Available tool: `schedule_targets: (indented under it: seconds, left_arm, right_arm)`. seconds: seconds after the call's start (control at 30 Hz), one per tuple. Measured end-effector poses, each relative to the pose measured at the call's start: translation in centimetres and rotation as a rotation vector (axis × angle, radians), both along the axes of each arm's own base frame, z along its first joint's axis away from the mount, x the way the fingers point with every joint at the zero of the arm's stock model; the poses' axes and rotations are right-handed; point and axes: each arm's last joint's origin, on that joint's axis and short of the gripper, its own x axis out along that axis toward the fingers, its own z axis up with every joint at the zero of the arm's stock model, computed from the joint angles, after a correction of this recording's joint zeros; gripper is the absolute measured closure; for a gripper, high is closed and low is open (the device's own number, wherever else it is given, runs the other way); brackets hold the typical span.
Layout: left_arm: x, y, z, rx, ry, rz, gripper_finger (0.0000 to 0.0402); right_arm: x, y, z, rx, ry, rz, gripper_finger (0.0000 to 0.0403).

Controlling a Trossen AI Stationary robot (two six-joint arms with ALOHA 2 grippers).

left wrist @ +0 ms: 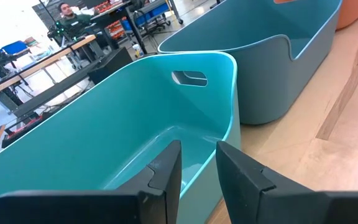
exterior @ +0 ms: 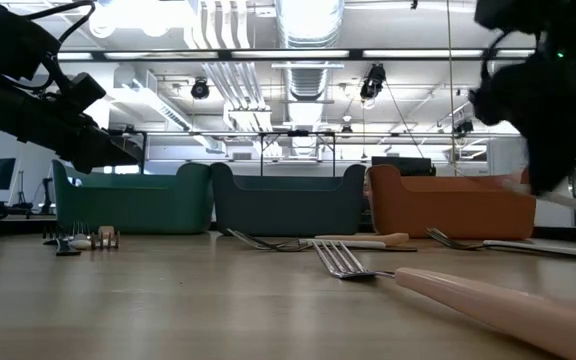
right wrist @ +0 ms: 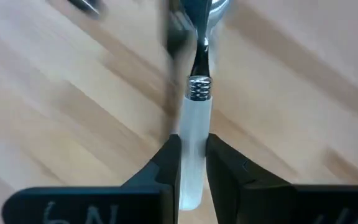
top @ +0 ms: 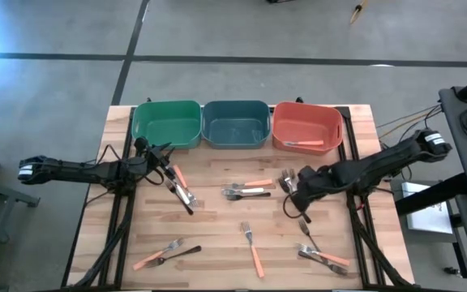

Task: Sort silverware by color (type)
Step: Put the white fork into the blue bin

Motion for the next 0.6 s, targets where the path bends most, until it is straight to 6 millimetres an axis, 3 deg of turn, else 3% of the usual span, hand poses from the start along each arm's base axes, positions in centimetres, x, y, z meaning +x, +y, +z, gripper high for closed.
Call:
schedule_targets:
  seconds: [0.27, 0.43, 0.6]
  left_arm:
    - [0.0, 0.0, 0.0, 0.0, 0.0, 0.0, 0.0317]
    - [0.0, 0.0, 0.0, 0.0, 0.0, 0.0, 0.0317]
    - [0.0, 0.0, 0.0, 0.0, 0.0, 0.0, 0.0317]
  right_arm:
    - [3.8, -2.5, 1.9, -0.155, -0.398, -0.004, 0.0359]
    - [6.2, -5.5, 2.7, -0.266, -0.588, -0.018, 0.0359]
    - [7.1, -9.3, 3.6, -0.4, -0.701, -0.069, 0.0359]
